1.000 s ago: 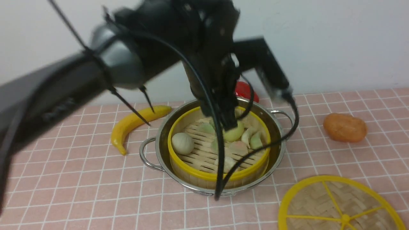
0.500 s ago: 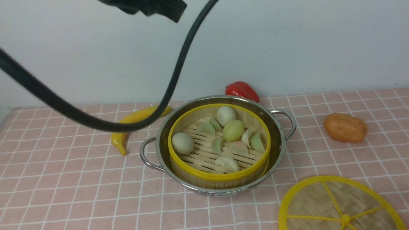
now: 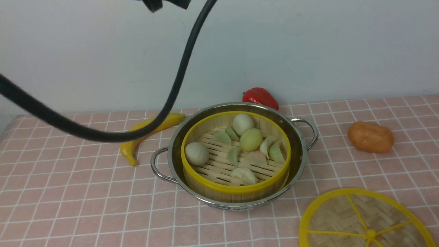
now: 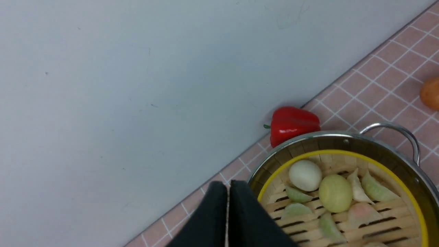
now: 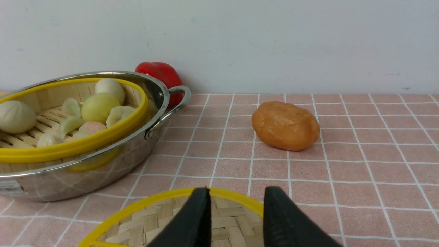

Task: Place the steamer in the pot on the pink tablecloth, and put the lid on the steamer.
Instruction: 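Move the gripper down to the bamboo steamer lid and grasp its center knob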

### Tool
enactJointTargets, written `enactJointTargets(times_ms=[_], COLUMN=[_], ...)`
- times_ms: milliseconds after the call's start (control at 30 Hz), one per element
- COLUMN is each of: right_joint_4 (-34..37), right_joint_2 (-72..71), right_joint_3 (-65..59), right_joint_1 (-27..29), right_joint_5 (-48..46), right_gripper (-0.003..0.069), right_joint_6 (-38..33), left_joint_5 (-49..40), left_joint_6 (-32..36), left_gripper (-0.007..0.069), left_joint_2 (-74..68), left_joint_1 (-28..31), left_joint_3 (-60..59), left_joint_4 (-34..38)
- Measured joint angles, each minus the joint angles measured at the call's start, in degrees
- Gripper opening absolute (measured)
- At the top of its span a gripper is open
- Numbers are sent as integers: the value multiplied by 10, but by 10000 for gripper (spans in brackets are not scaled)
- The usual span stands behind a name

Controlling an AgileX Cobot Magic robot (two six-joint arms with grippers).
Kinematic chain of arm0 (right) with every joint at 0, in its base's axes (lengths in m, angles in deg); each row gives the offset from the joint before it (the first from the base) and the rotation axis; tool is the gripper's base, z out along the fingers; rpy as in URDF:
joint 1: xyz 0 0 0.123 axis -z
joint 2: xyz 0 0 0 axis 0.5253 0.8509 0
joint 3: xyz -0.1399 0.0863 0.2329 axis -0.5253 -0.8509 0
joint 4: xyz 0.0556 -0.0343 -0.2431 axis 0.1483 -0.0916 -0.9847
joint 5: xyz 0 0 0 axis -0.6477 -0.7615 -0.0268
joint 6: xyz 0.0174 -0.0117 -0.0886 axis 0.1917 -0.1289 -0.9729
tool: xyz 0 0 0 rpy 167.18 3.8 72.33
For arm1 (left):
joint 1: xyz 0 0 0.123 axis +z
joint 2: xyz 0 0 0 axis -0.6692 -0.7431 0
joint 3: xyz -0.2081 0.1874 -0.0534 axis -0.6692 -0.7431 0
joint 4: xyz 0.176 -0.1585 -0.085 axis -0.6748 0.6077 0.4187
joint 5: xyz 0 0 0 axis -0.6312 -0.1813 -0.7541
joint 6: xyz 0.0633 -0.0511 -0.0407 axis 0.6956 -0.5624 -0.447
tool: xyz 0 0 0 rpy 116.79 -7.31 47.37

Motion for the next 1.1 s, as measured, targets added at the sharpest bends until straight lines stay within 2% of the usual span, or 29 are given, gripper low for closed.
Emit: enactJointTargets(times_ms=[100, 133, 200, 333, 400, 467, 600, 833, 1100], right_joint_4=[0, 0, 0, 0, 0, 0, 0, 0, 0], right_joint_2=[0, 0, 0, 0, 0, 0, 0, 0, 0], right_joint_3=[0, 0, 0, 0, 0, 0, 0, 0, 0], right_joint_1=[0, 0, 0, 0, 0, 0, 0, 0, 0], right_joint_5=[0, 0, 0, 0, 0, 0, 0, 0, 0], right_gripper=[240, 240, 240, 240, 240, 240, 240, 240, 240], right_joint_6=[0, 0, 0, 0, 0, 0, 0, 0, 0], left_joint_5=[107, 173, 218, 335, 346, 356, 355, 335, 326], left_joint_6=[0, 0, 0, 0, 0, 0, -3, -5, -8], left_gripper=[12, 12, 12, 22, 22, 32, 42, 54, 64], left_joint_2=[64, 118, 159, 332, 371, 479, 630, 815, 826], left_joint_1=[32, 69, 101, 236, 263, 328, 382, 399, 402], left_joint_3=[-109, -209, -267, -533, -582, -706, -829, -959, -995], left_joint_4=[19, 42, 62, 127, 137, 152, 162, 166, 166])
